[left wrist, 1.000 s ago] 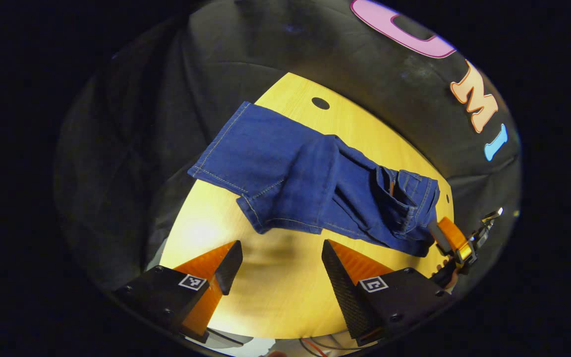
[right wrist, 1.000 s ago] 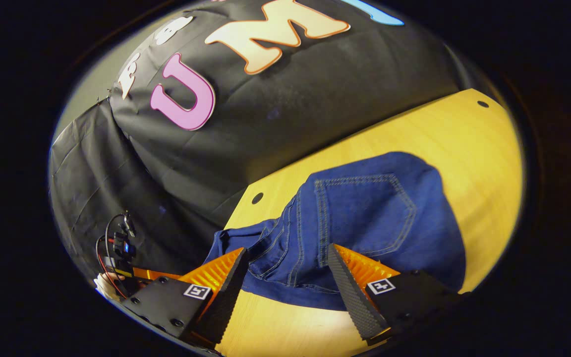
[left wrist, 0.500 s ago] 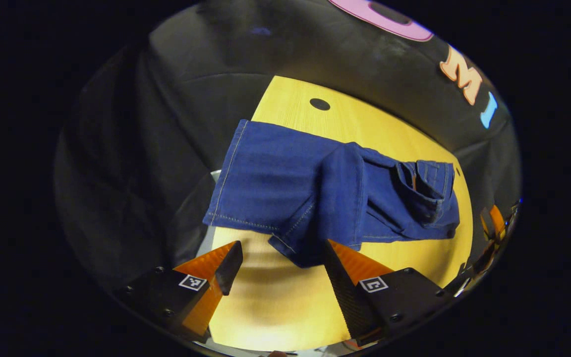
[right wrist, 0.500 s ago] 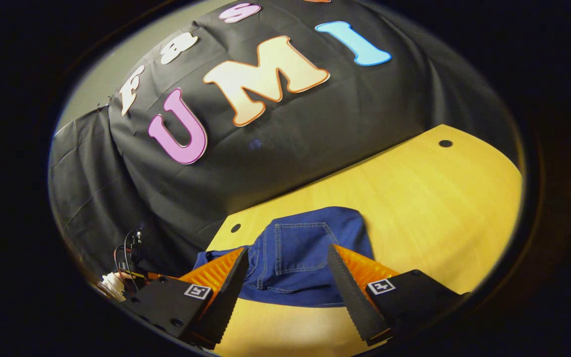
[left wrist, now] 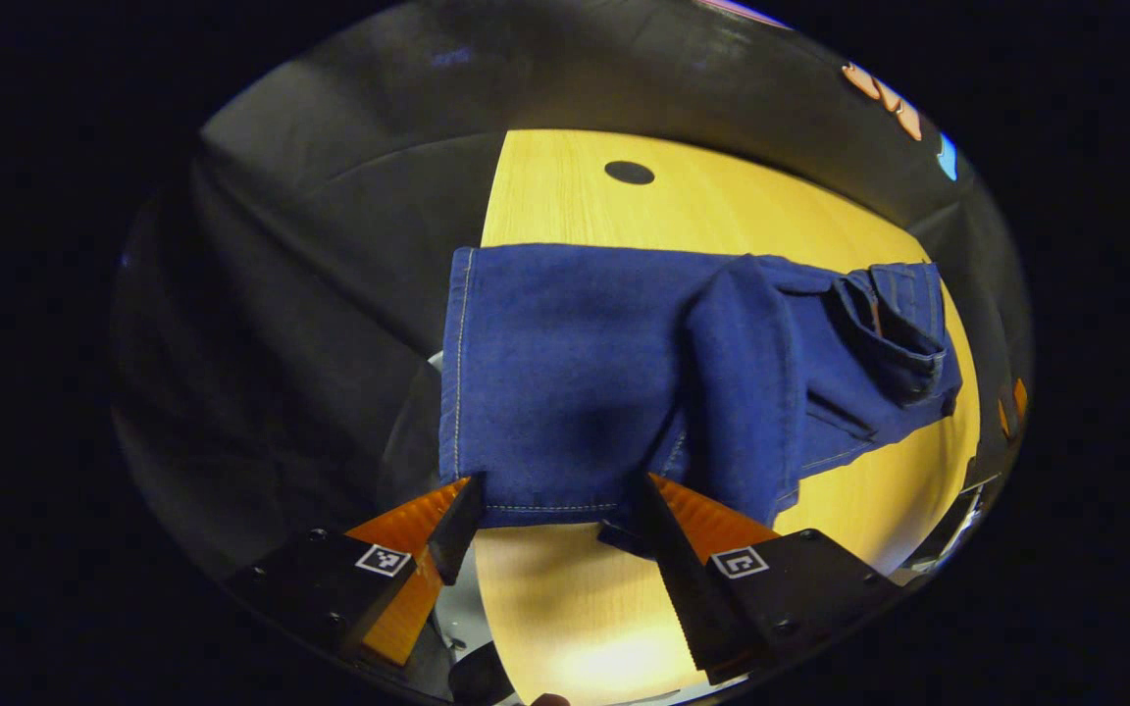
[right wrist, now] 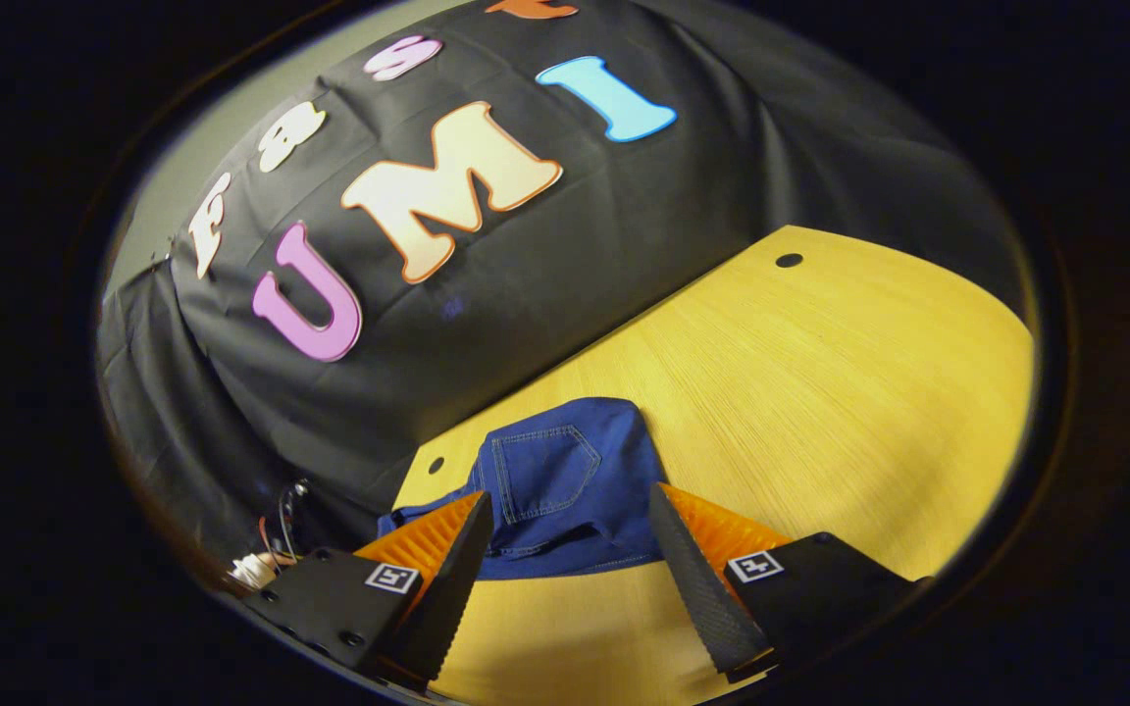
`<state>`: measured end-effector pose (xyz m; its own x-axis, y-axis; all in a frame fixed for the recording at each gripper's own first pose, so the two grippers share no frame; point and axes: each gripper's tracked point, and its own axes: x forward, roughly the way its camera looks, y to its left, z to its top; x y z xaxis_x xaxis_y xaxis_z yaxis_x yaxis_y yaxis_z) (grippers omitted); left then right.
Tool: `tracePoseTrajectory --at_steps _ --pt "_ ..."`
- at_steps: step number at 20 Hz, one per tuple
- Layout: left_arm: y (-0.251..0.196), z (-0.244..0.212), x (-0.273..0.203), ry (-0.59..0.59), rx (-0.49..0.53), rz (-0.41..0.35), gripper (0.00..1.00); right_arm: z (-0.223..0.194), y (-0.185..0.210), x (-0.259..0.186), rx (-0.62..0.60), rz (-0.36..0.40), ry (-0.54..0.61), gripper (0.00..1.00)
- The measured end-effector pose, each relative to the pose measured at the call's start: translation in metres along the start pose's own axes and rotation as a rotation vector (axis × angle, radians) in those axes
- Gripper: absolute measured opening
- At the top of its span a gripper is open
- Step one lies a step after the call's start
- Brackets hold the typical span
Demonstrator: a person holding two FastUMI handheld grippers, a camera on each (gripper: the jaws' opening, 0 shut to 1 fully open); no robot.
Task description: Grasp the waist and the cuffs of the jeans and fold them to make the two legs overlap; first hold the waist and fold one-third of the jeans toward the cuffs, then hold the cuffs and fold the remaining one-third in the same direction to finish folding.
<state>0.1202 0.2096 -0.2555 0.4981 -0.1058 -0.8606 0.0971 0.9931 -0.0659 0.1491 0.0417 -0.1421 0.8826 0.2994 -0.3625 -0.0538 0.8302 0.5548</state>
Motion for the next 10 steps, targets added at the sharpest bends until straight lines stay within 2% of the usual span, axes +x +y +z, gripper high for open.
tracePoseTrajectory --at_steps 5,9,10 --pt "0.004 -0.007 0.006 0.037 0.005 -0.002 0.94 0.004 -0.025 -0.008 -0.038 -0.07 -0.011 0.98" --pt "0.0 -0.01 0.01 0.084 0.054 0.045 0.96 0.006 -0.027 -0.005 -0.029 -0.076 -0.009 0.98" --pt "-0.001 -0.009 0.011 0.093 0.064 0.05 0.92 0.003 -0.028 -0.004 -0.027 -0.077 -0.006 0.98"
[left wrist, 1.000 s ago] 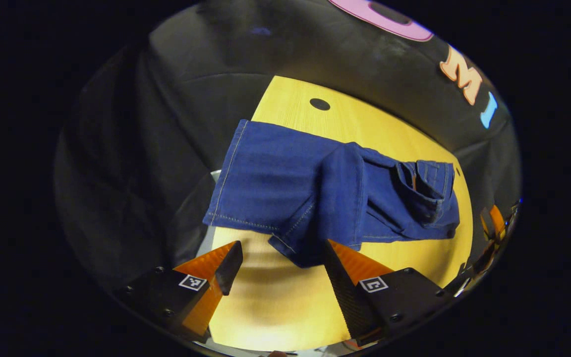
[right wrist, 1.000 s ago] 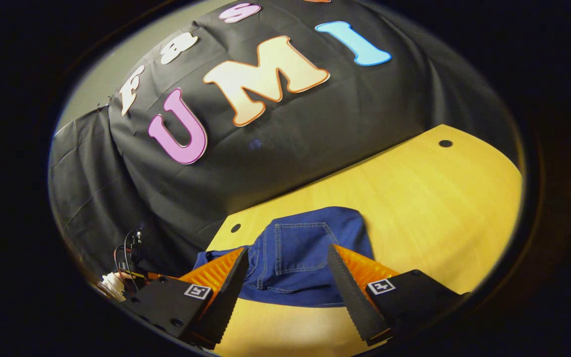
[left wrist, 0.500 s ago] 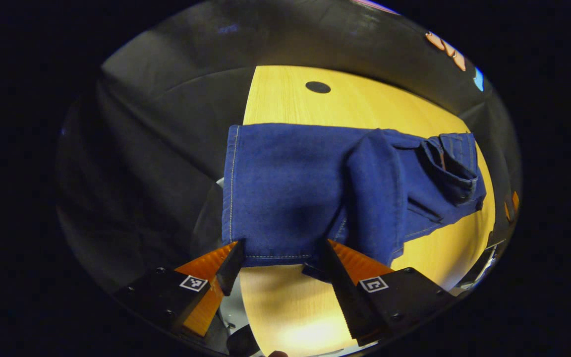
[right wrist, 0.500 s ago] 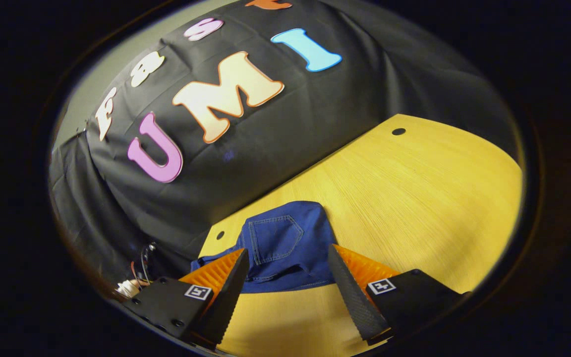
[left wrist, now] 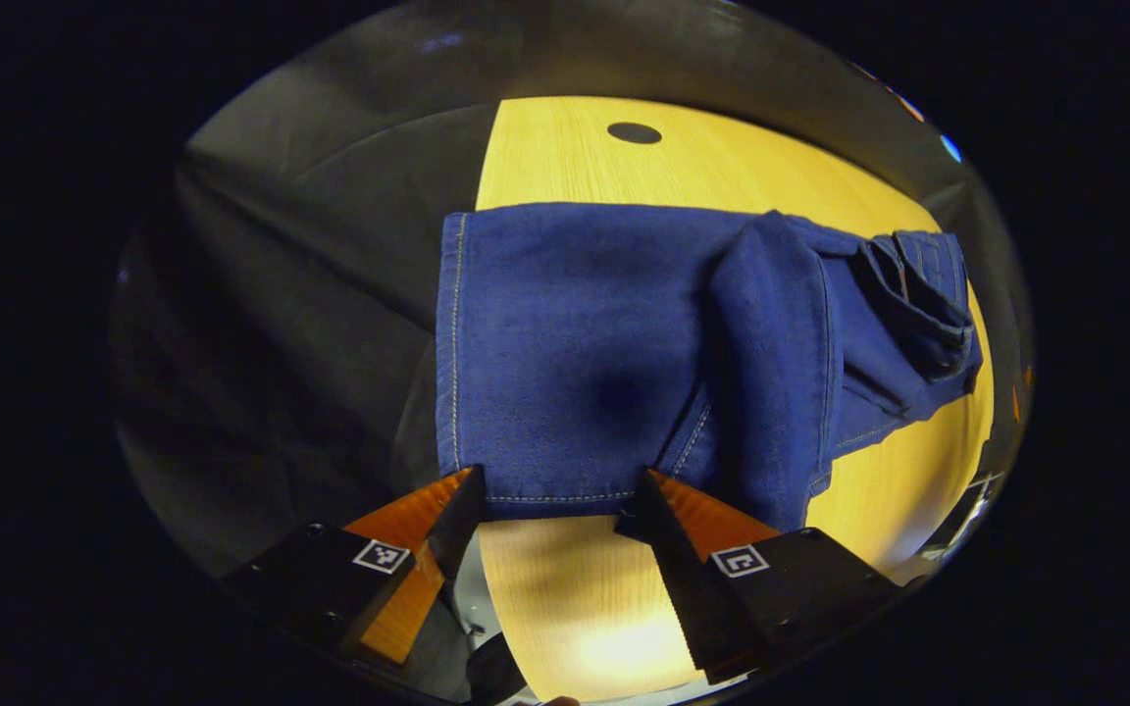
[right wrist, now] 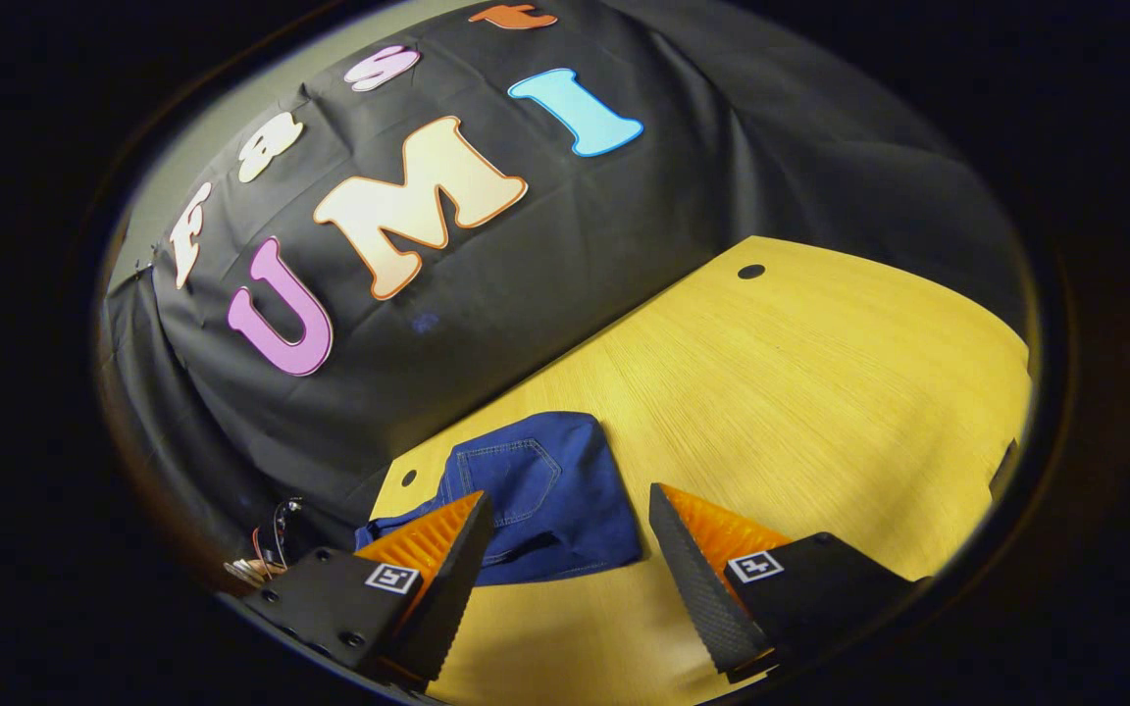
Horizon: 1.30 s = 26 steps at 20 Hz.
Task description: Grasp the waist and the cuffs of the jeans and fold them to make the two legs overlap; first hold the waist and fold one-third of the jeans toward the cuffs, then hold the cuffs and fold the remaining one-third in the same direction to finish folding.
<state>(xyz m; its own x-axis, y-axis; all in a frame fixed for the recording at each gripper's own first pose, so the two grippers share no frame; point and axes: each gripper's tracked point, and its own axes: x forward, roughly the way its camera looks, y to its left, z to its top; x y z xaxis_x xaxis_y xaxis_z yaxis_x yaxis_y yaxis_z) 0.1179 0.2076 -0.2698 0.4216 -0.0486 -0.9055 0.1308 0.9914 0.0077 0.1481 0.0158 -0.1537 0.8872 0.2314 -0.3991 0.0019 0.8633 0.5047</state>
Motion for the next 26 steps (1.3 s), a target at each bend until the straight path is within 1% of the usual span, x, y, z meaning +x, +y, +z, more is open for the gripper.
tracePoseTrajectory --at_steps 1,2,4,5,6,7,9,11,12,13,17,21,24,26 --pt "-0.001 0.0 -0.001 0.005 -0.005 0.002 0.88 -0.003 -0.001 0.001 0.0 0.0 0.008 0.98" --pt "-0.001 0.001 -0.001 0.002 -0.01 -0.001 0.93 -0.006 0.0 0.002 0.0 0.0 0.016 0.98" --pt "-0.006 0.0 -0.001 -0.005 -0.01 -0.007 0.89 -0.01 0.0 0.005 0.003 -0.001 0.028 0.98" --pt "-0.008 0.0 0.0 -0.004 -0.002 -0.009 0.82 -0.009 0.0 0.006 0.009 -0.001 0.029 0.98" --pt "-0.011 0.001 0.0 -0.005 -0.001 -0.016 0.78 -0.01 -0.001 0.005 0.016 0.002 0.029 0.98" --pt "-0.014 0.003 0.0 -0.001 0.004 -0.022 0.65 -0.01 -0.001 0.005 0.021 0.005 0.032 0.98" --pt "-0.021 0.011 0.0 -0.009 0.009 -0.05 0.35 -0.01 -0.002 0.004 0.02 0.002 0.032 0.98" --pt "-0.025 0.012 0.001 -0.024 -0.024 -0.055 0.05 -0.008 -0.001 0.004 0.019 0.0 0.03 0.98" --pt "-0.025 0.013 0.002 -0.037 -0.036 -0.063 0.01 -0.007 -0.001 0.004 0.019 -0.001 0.029 0.98" --pt "-0.026 0.012 0.003 -0.042 -0.056 -0.072 0.0 -0.006 -0.002 0.004 0.02 -0.004 0.029 0.98" --pt "-0.031 0.012 -0.002 -0.031 -0.186 -0.136 0.0 0.004 -0.004 0.0 0.022 -0.014 0.012 0.98" --pt "-0.057 0.029 -0.029 -0.074 -0.287 -0.257 0.0 0.016 -0.014 -0.005 0.03 -0.02 -0.007 0.98" --pt "-0.087 0.047 -0.057 -0.123 -0.319 -0.339 0.01 0.025 -0.017 -0.008 0.037 -0.009 -0.013 0.98" --pt "-0.109 0.062 -0.073 -0.16 -0.307 -0.365 0.0 0.032 -0.018 -0.007 0.035 0.0 -0.017 0.98"
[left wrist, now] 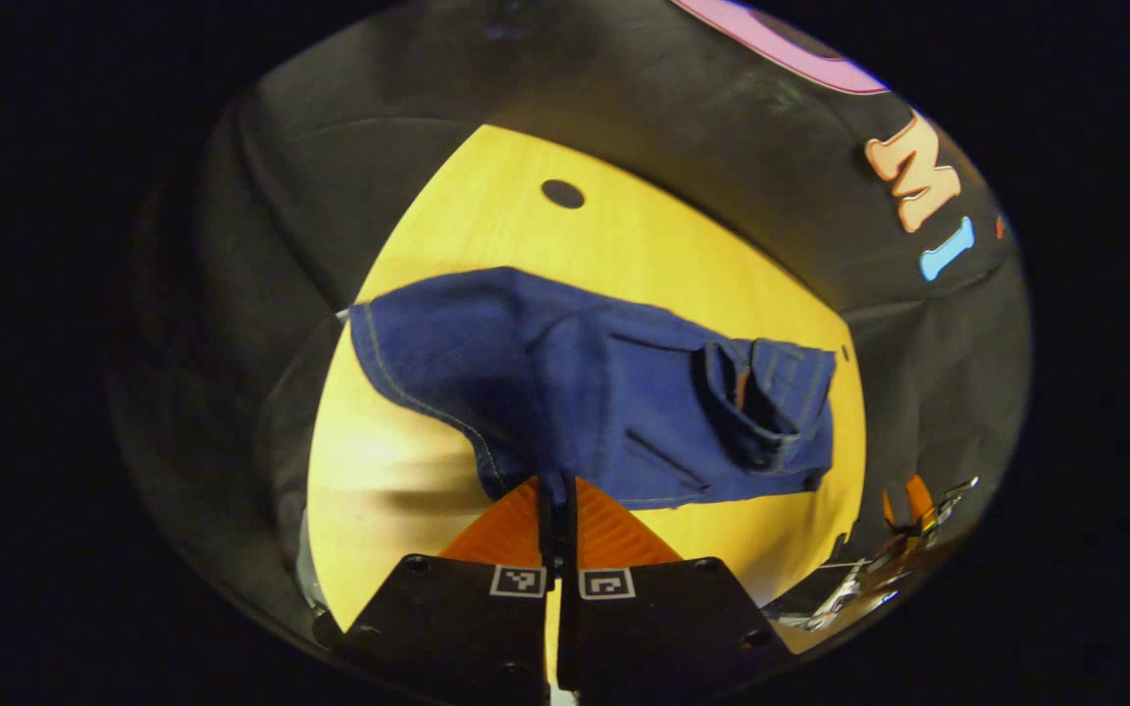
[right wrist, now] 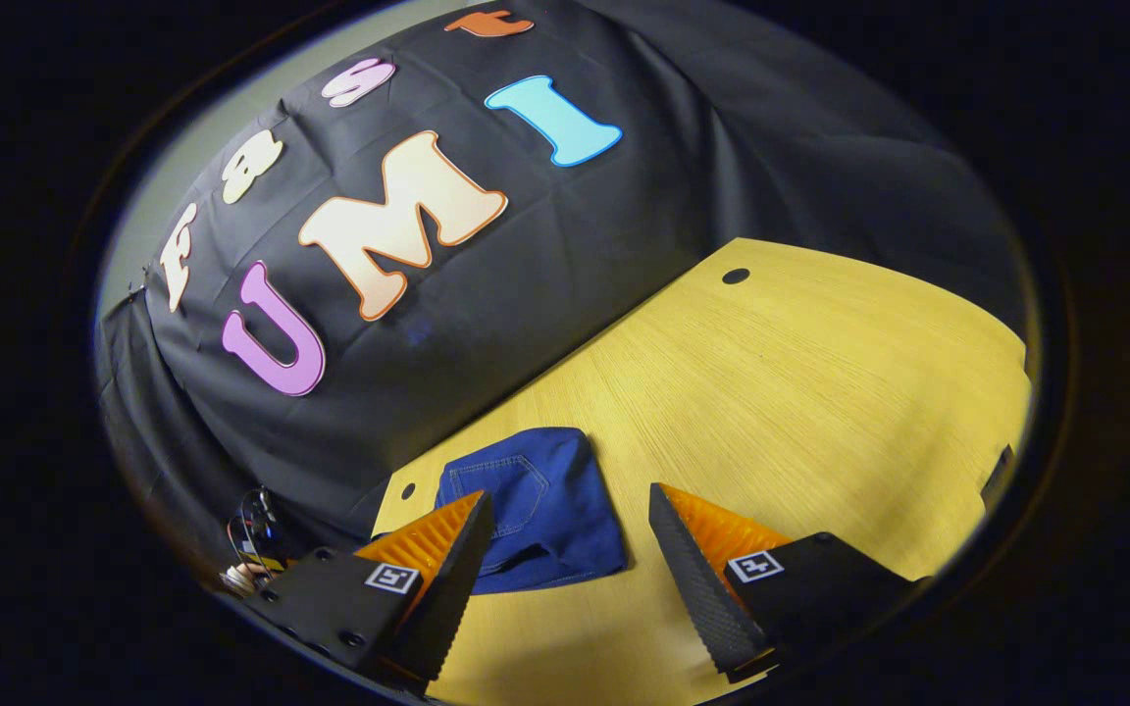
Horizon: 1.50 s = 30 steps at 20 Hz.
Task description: Grasp the waist and the cuffs of the jeans and fold them to make the two legs overlap; first hold the waist and fold one-third of the jeans toward the cuffs, then hold the cuffs and fold the remaining one-third in the same direction to finish folding.
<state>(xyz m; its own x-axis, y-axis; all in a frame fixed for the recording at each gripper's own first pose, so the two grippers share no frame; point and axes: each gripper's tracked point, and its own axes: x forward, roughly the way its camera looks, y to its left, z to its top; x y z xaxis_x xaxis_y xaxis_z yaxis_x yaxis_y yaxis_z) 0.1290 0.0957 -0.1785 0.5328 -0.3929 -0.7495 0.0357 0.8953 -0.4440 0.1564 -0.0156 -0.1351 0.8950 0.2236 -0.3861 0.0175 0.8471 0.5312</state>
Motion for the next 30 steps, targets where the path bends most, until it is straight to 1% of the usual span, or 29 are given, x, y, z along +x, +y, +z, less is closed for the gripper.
tracePoseTrajectory --at_steps 4,8,13,17,19,21,24,27,29,30 --pt "-0.053 0.019 -0.004 -0.047 0.043 -0.038 0.0 0.023 -0.01 -0.006 0.0 0.016 -0.021 0.98" --pt "-0.12 0.037 -0.006 -0.094 0.088 -0.111 0.0 0.046 -0.03 -0.014 0.015 0.018 -0.044 0.98" --pt "-0.213 0.048 -0.014 -0.135 0.218 -0.18 0.0 0.065 -0.054 -0.019 0.021 0.024 -0.05 0.98" --pt "-0.291 0.038 -0.007 -0.127 0.353 -0.236 0.0 0.07 -0.068 -0.021 0.018 0.032 -0.035 0.98" --pt "-0.326 0.027 0.003 -0.101 0.42 -0.249 0.0 0.069 -0.076 -0.021 0.012 0.036 -0.025 0.98" --pt "-0.351 0.015 0.018 -0.078 0.491 -0.238 0.0 0.071 -0.082 -0.021 0.007 0.04 -0.025 0.98" --pt "-0.38 -0.011 0.048 -0.035 0.576 -0.219 0.0 0.077 -0.079 -0.017 0.015 0.069 -0.029 0.98" --pt "-0.383 -0.046 0.091 0.034 0.707 -0.126 0.0 0.075 -0.082 -0.011 0.002 0.08 -0.01 0.98" --pt "-0.384 -0.069 0.112 0.088 0.819 -0.058 0.02 0.073 -0.089 -0.008 -0.007 0.077 0.007 0.98" --pt "-0.382 -0.079 0.119 0.113 0.89 -0.017 0.0 0.072 -0.094 -0.007 -0.008 0.073 0.014 0.98"
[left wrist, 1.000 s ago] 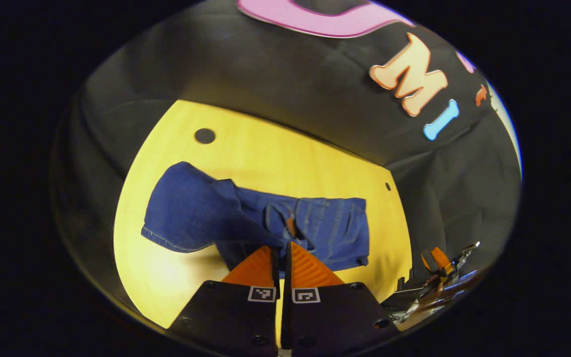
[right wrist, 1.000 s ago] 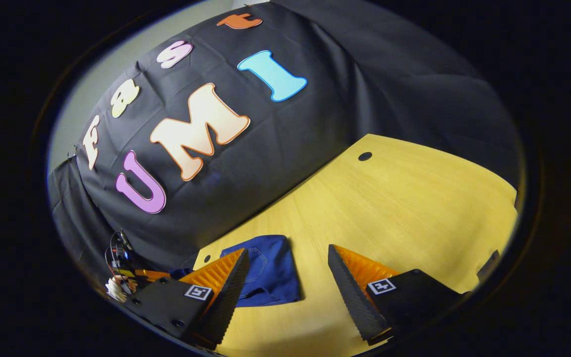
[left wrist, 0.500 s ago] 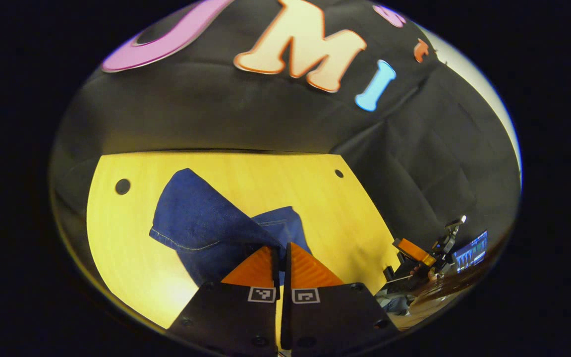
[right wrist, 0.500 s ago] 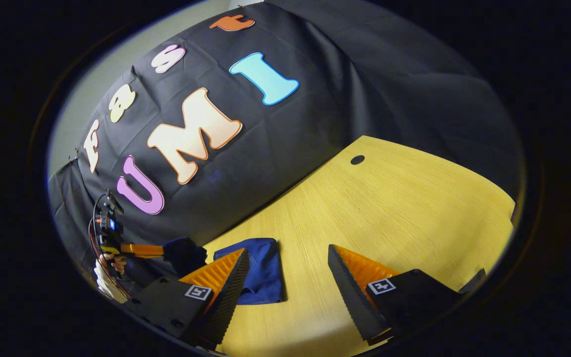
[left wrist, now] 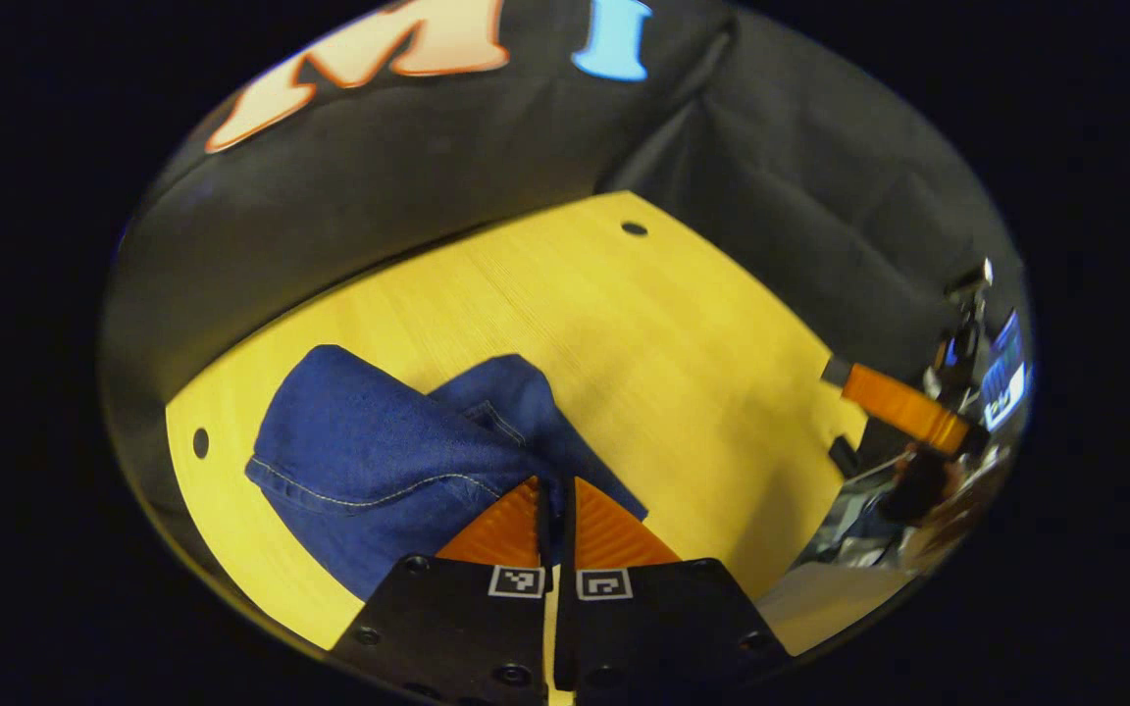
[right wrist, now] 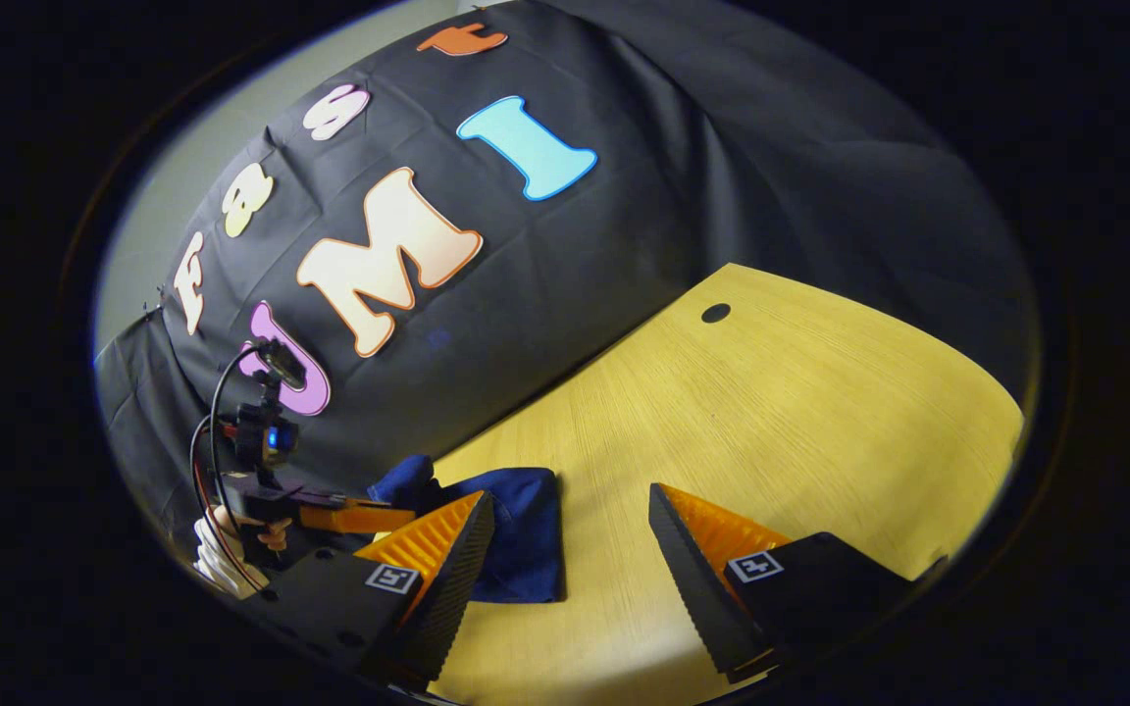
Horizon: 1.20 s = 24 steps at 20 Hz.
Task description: Grasp the waist and the cuffs of the jeans and fold them to make the two legs overlap; first hold the waist and fold one-third of the jeans toward the cuffs, then hold the cuffs and fold the remaining one-third in the same direction to finish folding.
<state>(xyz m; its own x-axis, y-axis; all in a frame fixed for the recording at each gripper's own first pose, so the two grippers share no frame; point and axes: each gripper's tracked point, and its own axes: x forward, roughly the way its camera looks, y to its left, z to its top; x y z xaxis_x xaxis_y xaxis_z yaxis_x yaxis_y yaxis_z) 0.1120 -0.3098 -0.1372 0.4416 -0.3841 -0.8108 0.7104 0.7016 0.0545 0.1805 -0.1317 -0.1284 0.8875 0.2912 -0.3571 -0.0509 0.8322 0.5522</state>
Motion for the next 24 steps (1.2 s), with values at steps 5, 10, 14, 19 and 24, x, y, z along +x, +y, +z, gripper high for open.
tracePoseTrajectory --at_steps 5,10,14,19,24 --pt "-0.026 -0.018 0.014 0.144 0.295 0.128 0.0 0.001 -0.039 -0.003 0.0 -0.05 0.022 0.98" --pt "-0.018 -0.032 0.021 0.213 0.425 0.236 0.0 -0.003 -0.067 -0.008 -0.003 -0.088 0.046 0.98" --pt "-0.023 -0.034 0.03 0.234 0.582 0.318 0.4 -0.005 -0.081 -0.01 -0.001 -0.103 0.059 0.98" --pt "-0.029 -0.027 0.015 0.179 0.584 0.349 0.86 -0.006 -0.086 -0.015 -0.013 -0.107 0.069 0.98" --pt "-0.045 -0.036 -0.019 0.094 0.394 0.315 1.0 -0.005 -0.064 -0.018 -0.003 -0.065 0.063 0.98"
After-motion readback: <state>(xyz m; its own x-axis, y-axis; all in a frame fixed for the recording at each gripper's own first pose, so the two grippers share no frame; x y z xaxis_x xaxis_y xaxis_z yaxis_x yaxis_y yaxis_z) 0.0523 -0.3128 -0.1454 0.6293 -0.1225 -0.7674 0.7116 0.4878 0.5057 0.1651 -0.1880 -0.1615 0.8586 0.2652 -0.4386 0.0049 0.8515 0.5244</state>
